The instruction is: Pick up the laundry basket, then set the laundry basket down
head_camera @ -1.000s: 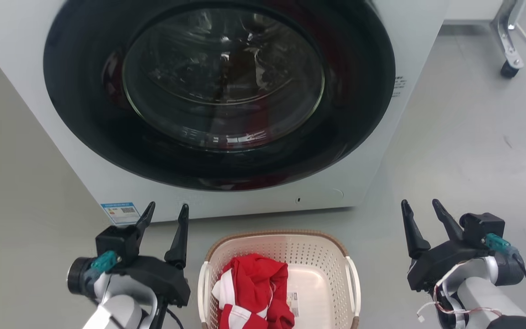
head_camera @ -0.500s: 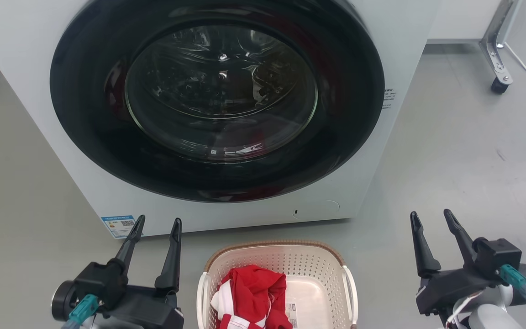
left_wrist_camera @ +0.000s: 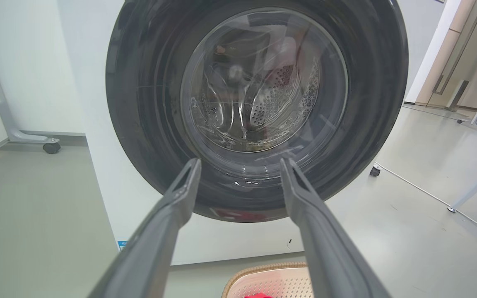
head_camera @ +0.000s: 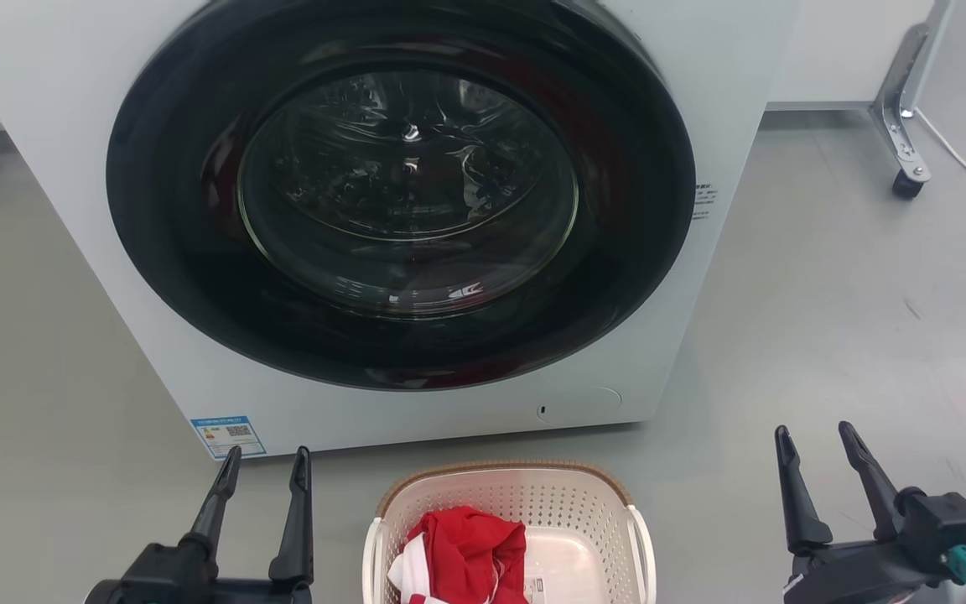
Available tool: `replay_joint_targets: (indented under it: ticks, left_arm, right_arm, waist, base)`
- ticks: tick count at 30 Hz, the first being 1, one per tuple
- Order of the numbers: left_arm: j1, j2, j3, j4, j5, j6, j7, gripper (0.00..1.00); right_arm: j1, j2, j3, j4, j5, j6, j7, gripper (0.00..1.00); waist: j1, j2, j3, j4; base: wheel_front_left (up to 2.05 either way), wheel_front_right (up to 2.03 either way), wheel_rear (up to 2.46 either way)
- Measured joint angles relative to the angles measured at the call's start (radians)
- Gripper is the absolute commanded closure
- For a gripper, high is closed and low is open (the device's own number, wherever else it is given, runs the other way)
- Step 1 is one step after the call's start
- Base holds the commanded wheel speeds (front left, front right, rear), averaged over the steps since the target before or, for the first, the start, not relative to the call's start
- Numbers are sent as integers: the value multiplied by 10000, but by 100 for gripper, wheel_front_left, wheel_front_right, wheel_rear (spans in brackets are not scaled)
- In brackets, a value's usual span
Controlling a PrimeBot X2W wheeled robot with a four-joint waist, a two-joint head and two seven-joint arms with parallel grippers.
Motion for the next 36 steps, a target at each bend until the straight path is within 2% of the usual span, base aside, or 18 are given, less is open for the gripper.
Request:
replay_joint_targets:
  ticks: [15, 36]
  left_arm:
    - [517, -416, 393, -123, 447, 0, 44, 0]
    - [593, -671, 489, -125, 865, 0, 617, 0]
  right_arm:
    - [945, 341, -815, -585, -568, -2, 0, 0]
    - [1174, 614, -1145, -957, -1055, -2, 52, 0]
  waist:
    - [0, 0, -186, 107]
    - [0, 0, -166, 197]
  base:
    - [0, 0, 0]
    - [0, 0, 0]
